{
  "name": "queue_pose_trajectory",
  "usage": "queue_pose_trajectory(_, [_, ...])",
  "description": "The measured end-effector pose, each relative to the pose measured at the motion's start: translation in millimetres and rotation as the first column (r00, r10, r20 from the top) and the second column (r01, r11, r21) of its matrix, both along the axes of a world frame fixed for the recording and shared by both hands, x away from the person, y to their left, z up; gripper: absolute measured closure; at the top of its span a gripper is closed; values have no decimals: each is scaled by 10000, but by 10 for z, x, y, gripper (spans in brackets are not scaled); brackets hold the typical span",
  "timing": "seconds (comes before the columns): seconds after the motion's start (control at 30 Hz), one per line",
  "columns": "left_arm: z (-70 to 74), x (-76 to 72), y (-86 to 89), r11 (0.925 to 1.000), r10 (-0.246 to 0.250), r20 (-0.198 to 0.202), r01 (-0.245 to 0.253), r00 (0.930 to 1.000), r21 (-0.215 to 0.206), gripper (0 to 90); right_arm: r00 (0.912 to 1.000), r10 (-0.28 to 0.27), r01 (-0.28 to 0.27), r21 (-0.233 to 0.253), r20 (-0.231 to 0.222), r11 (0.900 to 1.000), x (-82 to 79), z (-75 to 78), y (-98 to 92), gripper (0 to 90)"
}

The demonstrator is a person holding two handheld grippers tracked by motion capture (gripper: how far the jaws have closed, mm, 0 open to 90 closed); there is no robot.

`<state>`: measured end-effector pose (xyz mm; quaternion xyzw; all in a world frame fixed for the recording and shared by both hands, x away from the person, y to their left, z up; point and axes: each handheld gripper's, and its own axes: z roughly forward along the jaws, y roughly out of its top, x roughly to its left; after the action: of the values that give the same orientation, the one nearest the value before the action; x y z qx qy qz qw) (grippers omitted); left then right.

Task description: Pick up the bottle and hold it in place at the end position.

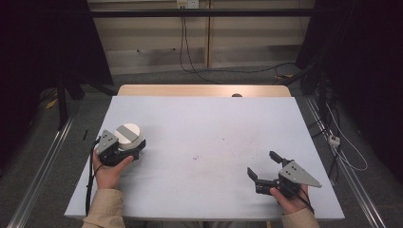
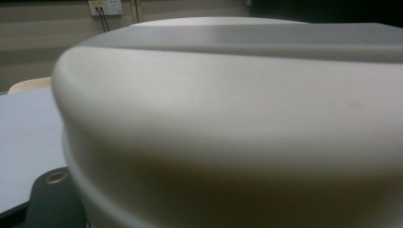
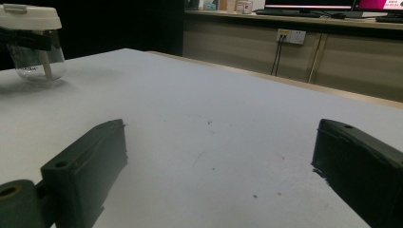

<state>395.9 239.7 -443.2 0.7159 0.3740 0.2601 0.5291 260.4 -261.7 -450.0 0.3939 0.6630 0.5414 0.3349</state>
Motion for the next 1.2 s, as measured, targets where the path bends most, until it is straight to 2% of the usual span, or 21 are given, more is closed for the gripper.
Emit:
queue_pose_trajectory(0.23, [37,11,-35,9990,-103,245,93,9996,426,184,10000,-13,13,22,18,10000,1,1,-1,38])
queue_pose_trajectory(0.37, [49,15,-50,9995,-134,251,127,9996,274,184,10000,-20,20,39,25,10000,1,1,-3,38])
queue_pose_trajectory(0.63, [62,45,-161,9983,-550,281,545,9981,186,184,10000,-22,22,68,39,10000,1,4,-8,38])
queue_pose_trajectory(0.7, [59,50,-194,9972,-733,329,736,9968,-97,184,10000,-36,36,74,44,10000,1,4,-10,38])
queue_pose_trajectory(0.73, [59,50,-194,9972,-733,329,736,9968,-97,184,10000,-33,32,76,41,10000,1,4,-10,38])
queue_pose_trajectory(0.8, [78,53,-273,9917,-1275,169,1278,9917,-142,185,10000,-32,31,81,51,10000,1,4,-11,38])
queue_pose_trajectory(0.9, [85,57,-328,9882,-1491,135,1495,9887,-325,185,10000,-44,43,85,51,10000,3,4,-11,38])
queue_pose_trajectory(0.93, [90,68,-378,9846,-1687,167,1693,9855,-438,185,10000,-46,46,86,50,10000,3,4,-11,38])
queue_pose_trajectory(1.2, [87,114,-577,9791,-1976,251,1986,9800,-429,184,10000,-46,45,105,62,9999,1,6,-12,38])
